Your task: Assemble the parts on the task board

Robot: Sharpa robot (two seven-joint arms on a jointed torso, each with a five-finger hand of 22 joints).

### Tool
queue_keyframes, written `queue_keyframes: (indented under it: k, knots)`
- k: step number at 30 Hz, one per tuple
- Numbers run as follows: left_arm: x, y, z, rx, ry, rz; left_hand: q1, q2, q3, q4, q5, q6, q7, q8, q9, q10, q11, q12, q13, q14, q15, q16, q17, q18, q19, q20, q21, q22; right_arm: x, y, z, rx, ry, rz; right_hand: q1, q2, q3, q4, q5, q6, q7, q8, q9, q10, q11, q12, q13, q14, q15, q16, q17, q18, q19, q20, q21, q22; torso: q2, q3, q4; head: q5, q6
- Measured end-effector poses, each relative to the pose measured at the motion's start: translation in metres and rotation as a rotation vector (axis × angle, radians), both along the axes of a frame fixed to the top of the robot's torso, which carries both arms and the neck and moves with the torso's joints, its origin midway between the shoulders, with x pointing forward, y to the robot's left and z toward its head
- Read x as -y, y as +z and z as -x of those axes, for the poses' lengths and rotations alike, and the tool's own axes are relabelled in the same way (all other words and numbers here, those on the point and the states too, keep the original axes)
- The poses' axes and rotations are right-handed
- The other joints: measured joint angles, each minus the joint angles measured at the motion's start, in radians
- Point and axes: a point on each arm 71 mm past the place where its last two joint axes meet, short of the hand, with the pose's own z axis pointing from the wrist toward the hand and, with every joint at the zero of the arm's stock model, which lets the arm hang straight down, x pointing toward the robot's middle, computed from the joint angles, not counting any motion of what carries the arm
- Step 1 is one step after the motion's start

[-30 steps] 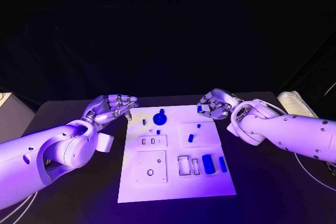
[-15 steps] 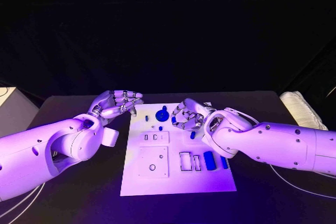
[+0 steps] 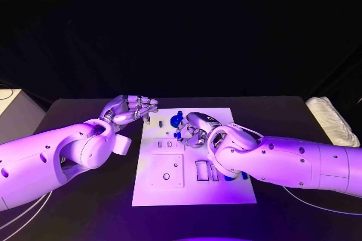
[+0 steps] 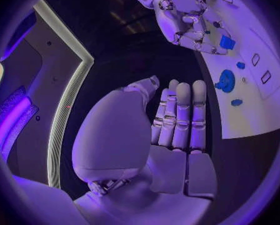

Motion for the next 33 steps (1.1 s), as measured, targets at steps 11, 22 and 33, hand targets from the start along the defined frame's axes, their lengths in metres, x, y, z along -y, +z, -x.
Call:
queue_keyframes:
  k: [11, 22, 33]
  knots:
    - [0.002, -0.001, 0.000, -0.006, -0.008, -0.017, -0.005, 0.005, 0.000, -0.005, 0.000, 0.000, 0.000, 0.015, 0.008, -0.036, -0.006, 0.074, 0.054, 0.000, 0.000, 0.019, 0.002, 0.000, -0.004, -0.004, 0.007, 0.000, -0.014, -0.013, 0.003, 0.001, 0.002, 0.040, 0.000, 0.000, 0.000, 0.000, -0.002, 0.000, 0.000, 0.000, 0.000, -0.003, -0.003, 0.000, 0.000, 0.000, 0.000, 0.000, 0.000, 0.000, 0.000, 0.000, 0.000, 0.000, 0.000, 0.0000, -0.0004, 0.006, -0.012]
    - [0.002, -0.001, 0.000, -0.009, -0.011, -0.025, -0.005, 0.005, 0.000, -0.005, 0.000, 0.000, 0.000, 0.020, 0.009, -0.050, -0.006, 0.092, 0.066, -0.004, -0.004, 0.023, 0.002, 0.000, -0.004, -0.004, 0.007, 0.000, -0.018, -0.020, 0.005, 0.010, 0.006, 0.075, -0.010, 0.000, 0.003, -0.003, -0.002, -0.001, 0.000, 0.000, 0.000, 0.000, -0.007, 0.000, 0.000, 0.000, 0.000, 0.000, 0.000, 0.000, 0.000, 0.000, 0.000, 0.000, 0.000, -0.0001, -0.0009, 0.011, -0.018]
    - [0.002, -0.002, 0.000, -0.010, -0.012, -0.030, -0.005, 0.005, 0.003, -0.008, 0.000, -0.004, -0.003, 0.020, 0.011, -0.052, -0.008, 0.104, 0.077, -0.004, -0.004, 0.027, 0.003, 0.000, -0.003, -0.003, 0.011, 0.000, -0.020, -0.026, 0.004, 0.018, 0.005, 0.101, -0.020, -0.009, 0.002, -0.003, -0.002, -0.003, 0.001, 0.006, 0.001, 0.000, -0.007, 0.000, 0.000, 0.000, 0.000, 0.000, 0.000, 0.000, 0.000, 0.000, 0.000, 0.000, 0.000, 0.0001, -0.0013, 0.013, -0.020]
